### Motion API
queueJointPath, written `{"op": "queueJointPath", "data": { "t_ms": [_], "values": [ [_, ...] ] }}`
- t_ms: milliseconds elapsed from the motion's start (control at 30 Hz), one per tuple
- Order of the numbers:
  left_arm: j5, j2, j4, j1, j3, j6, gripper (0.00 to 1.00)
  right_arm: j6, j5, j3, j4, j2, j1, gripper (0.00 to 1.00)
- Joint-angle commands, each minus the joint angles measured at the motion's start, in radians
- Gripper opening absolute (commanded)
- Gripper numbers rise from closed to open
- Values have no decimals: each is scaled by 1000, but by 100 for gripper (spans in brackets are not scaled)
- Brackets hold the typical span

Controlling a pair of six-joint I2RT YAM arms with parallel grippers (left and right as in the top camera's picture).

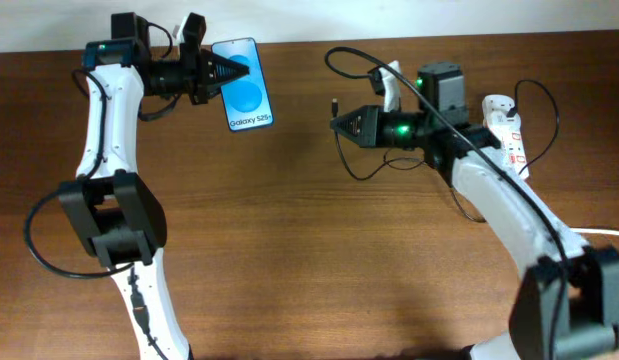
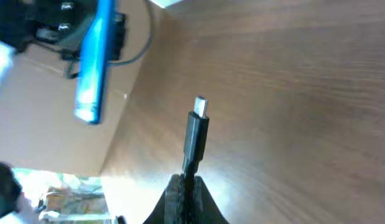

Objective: Plug charger to phone and switch on socket
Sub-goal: 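Insert the USB-C plug into the phone's bottom port with right gripper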

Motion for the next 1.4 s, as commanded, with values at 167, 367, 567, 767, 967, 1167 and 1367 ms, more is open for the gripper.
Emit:
{"op": "queueJointPath", "data": {
  "t_ms": [167,367,567,767,967,1167,1367],
  "values": [
    [87,-9,0,-63,7,-9,0,-26,-117,-4,-142,-133,95,4],
    [87,-9,1,-63,7,-15,0,51,-54,-4,-68,-79,238,4],
    [87,-9,11,-47,7,-27,0,182,-47,-5,100,-12,270,4],
    [87,-9,28,-29,7,-65,0,185,-53,-11,118,8,270,4],
    [87,-9,61,-30,7,-123,0,196,-53,-13,129,8,270,4],
    [87,-9,62,-38,7,-126,0,196,-42,-13,146,8,284,4],
    [87,-9,61,-60,7,-125,0,196,-30,-13,148,8,283,4]
  ]
}}
